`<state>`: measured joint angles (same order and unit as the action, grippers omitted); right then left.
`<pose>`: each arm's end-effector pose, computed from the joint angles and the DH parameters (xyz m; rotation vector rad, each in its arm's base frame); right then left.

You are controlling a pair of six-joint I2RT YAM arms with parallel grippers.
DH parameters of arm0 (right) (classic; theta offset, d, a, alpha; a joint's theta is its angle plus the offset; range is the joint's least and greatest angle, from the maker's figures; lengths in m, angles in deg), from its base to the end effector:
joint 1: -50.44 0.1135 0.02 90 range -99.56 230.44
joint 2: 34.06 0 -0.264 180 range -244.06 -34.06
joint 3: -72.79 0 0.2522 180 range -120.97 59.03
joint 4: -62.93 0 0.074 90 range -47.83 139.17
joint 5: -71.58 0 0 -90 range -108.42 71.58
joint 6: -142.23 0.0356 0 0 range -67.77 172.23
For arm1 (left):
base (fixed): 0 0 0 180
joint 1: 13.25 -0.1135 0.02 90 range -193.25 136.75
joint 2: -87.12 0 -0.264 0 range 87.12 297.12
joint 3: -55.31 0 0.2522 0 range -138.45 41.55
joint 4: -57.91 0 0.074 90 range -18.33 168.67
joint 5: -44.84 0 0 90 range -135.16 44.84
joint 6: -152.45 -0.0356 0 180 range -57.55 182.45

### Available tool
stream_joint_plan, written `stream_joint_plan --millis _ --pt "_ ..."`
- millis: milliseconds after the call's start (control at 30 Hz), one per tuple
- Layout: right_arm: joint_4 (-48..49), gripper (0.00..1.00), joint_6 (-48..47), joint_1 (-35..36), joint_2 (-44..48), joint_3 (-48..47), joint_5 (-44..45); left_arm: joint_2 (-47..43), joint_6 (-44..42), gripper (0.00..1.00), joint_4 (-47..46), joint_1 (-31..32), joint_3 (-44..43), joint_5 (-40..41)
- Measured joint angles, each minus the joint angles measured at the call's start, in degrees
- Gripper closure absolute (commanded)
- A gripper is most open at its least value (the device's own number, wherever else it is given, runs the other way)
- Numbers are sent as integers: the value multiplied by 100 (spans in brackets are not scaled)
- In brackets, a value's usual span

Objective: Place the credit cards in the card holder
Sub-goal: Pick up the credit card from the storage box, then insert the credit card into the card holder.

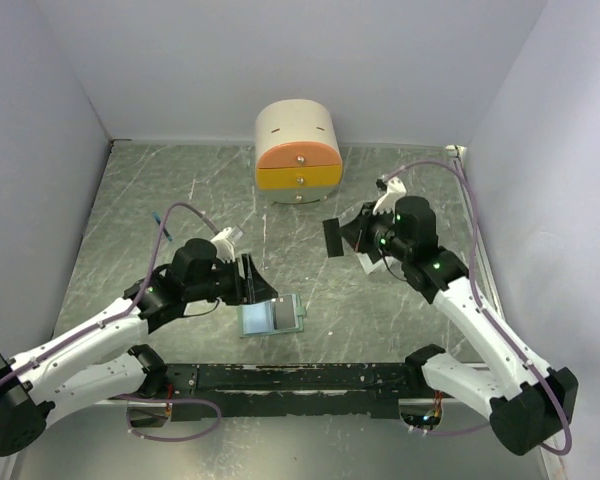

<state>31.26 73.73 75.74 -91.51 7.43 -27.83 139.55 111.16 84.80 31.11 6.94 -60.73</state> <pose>0.2033 0.1025 0.3268 -0.1774 2.0385 0.6837 0.1388 -0.1491 0.2492 0.0925 2.3521 -1.1854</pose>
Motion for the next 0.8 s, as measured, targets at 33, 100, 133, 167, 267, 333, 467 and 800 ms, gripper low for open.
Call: stream_joint_plan --millis 33,100,133,167,267,333,467,800 --pt "166 100 203 11 105 166 -197 -44 57 35 -17 0 -20 -28" --pt "610 100 699 39 284 557 -647 -105 160 37 -92 0 -48 -76" --pt "887 100 962 52 348 772 -872 -122 195 37 -151 0 -61 -114" --pt "1152 100 1246 61 404 986 -1082 -138 249 38 -219 0 -61 -151" --pt "1985 100 2059 105 529 1574 -1565 -138 369 38 -407 0 -61 -317" --pt "2437 100 2485 168 581 1845 -1762 -131 455 38 -560 0 -61 -435" --pt "3134 100 3032 599 577 2142 -1832 -144 542 37 -741 0 -61 -461" --pt "3650 100 3316 1808 -328 2555 -981 116 369 56 184 0 59 516"
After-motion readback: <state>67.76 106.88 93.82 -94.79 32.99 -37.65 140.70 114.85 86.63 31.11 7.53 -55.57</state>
